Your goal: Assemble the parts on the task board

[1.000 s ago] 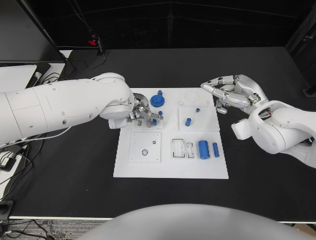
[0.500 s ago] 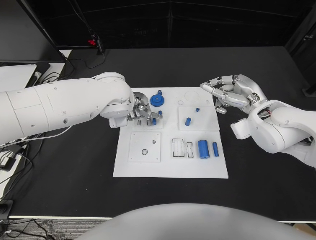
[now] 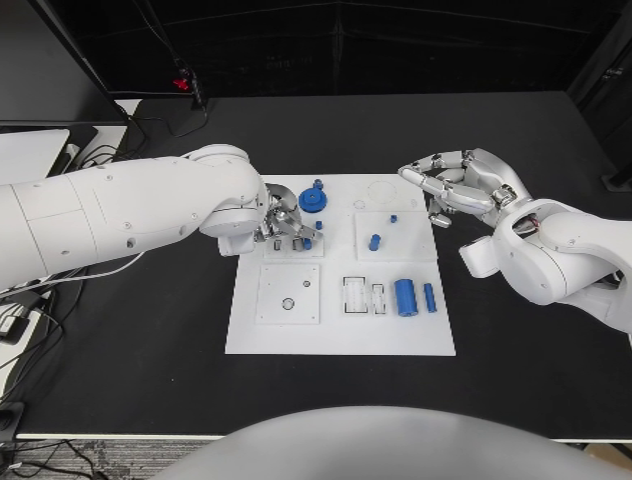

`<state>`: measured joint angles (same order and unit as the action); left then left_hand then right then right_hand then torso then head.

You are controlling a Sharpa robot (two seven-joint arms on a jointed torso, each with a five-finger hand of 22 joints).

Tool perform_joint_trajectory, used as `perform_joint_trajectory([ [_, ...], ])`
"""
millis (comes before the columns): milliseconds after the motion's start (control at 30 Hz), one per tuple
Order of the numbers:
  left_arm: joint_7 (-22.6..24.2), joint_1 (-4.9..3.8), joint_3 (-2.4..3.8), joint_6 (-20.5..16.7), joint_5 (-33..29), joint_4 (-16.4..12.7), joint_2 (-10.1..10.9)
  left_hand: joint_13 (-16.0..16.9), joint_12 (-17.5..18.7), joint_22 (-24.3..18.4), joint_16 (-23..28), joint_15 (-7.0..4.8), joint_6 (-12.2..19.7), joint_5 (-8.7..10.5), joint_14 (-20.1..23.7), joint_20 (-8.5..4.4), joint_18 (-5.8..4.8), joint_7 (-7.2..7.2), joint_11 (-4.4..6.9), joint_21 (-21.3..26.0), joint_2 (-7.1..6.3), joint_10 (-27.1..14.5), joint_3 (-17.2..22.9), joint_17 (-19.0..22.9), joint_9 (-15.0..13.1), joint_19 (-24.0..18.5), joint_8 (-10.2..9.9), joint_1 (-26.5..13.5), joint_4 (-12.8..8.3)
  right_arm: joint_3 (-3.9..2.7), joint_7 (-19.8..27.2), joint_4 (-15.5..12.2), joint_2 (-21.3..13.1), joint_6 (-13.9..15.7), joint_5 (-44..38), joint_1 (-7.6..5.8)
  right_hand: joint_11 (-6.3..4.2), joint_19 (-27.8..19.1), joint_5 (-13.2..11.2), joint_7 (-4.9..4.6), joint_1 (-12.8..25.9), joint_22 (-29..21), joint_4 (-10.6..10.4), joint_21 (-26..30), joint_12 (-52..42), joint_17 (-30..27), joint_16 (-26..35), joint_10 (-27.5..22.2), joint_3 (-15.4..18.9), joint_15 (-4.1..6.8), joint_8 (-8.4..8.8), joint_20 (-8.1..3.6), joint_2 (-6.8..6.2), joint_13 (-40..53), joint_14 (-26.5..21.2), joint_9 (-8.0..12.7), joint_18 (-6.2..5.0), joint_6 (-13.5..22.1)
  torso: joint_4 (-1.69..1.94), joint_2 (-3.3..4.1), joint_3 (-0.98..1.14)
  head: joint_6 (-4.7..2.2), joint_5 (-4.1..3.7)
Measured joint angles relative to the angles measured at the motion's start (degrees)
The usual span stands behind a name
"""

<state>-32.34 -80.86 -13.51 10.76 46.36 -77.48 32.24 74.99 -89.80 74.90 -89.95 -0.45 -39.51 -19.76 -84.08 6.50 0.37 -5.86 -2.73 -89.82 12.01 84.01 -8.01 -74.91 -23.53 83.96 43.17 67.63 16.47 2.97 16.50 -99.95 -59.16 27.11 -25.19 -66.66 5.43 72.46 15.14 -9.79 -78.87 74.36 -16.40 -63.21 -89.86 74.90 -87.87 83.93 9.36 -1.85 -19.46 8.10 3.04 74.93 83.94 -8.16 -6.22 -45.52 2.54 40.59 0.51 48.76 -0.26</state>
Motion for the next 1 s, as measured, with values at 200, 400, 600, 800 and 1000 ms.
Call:
perform_joint_trajectory([
  [200,0.1,0.01,0.0,0.02,0.0,0.17,-0.07,0.13,-0.13,0.0,0.0,0.0,0.0,-1.63,0.0,-0.17,0.0,0.0,0.0,0.0,0.06,0.0,0.54,0.0,-0.57,0.17,0.0,1.52,0.1,0.01,-0.14,0.0,0.02,-0.04,0.0,0.0,0.0,0.0,0.0,0.0,0.0,0.0,0.0,0.0,0.0,0.0,0.0,0.0,0.0,0.0,0.0,0.0,0.0,0.0,0.0,0.0,0.0,0.0,-0.01,0.01,0.0,0.06,-0.01],
  [400,0.27,0.03,0.0,0.03,0.0,0.52,-0.26,0.12,-0.34,0.0,0.0,0.0,-0.01,-2.85,0.01,-0.16,0.0,0.0,-0.01,0.0,0.58,-0.01,0.99,0.0,-0.92,0.17,0.0,2.05,0.23,0.02,-0.32,0.06,0.1,-0.1,0.0,0.01,0.0,0.0,0.23,0.0,0.0,-0.04,0.0,0.22,0.0,0.0,0.0,0.0,0.0,0.0,0.0,0.0,0.0,0.0,0.0,0.01,0.0,0.0,-0.03,0.01,-0.01,0.18,-0.17],
  [600,0.4,0.07,0.0,0.08,0.0,0.77,-0.4,0.11,-0.49,0.0,0.0,-0.11,-0.01,-2.86,0.14,-0.16,0.0,0.0,-0.03,0.0,0.76,-0.03,0.99,0.0,-0.93,0.17,0.0,2.23,0.23,0.04,-0.5,0.12,0.13,-0.15,0.0,0.03,0.0,0.0,0.24,-0.21,0.0,-0.04,0.0,0.22,0.0,0.0,0.0,0.0,0.0,0.0,-0.29,0.0,0.0,0.0,0.0,-0.06,0.0,0.2,-0.03,0.01,-0.01,0.26,-0.3],
  [800,0.52,0.12,0.0,0.25,0.01,0.89,-0.65,0.1,-0.51,0.0,0.0,-0.11,-0.01,-3.1,0.15,-0.16,0.0,-0.01,0.09,0.0,0.83,0.1,1.15,0.0,-1.0,0.16,0.0,2.29,0.39,0.07,-0.67,0.19,0.14,-0.17,0.0,0.07,0.0,-0.16,0.5,-0.03,-0.22,-0.2,-0.14,0.52,0.0,0.0,0.0,0.0,0.14,0.0,-0.66,-0.16,0.22,0.0,0.0,-0.05,0.0,0.38,-0.02,0.01,0.02,0.34,-0.36],
  [1000,0.6,0.16,0.0,0.43,0.01,0.97,-0.8,0.08,-0.51,0.03,0.0,-0.04,-0.01,-3.1,0.21,-0.16,0.0,-0.01,0.09,0.0,1.0,0.1,1.15,0.0,-1.25,0.16,-0.2,2.11,0.39,0.09,-0.83,0.26,0.22,-0.19,0.0,0.08,0.0,-0.2,0.71,-0.03,-0.22,-0.21,-0.07,0.66,0.0,0.0,0.0,0.0,0.24,0.0,-0.66,-0.21,0.22,0.0,0.0,-0.1,0.01,0.38,0.01,0.01,0.02,0.39,-0.37],
])
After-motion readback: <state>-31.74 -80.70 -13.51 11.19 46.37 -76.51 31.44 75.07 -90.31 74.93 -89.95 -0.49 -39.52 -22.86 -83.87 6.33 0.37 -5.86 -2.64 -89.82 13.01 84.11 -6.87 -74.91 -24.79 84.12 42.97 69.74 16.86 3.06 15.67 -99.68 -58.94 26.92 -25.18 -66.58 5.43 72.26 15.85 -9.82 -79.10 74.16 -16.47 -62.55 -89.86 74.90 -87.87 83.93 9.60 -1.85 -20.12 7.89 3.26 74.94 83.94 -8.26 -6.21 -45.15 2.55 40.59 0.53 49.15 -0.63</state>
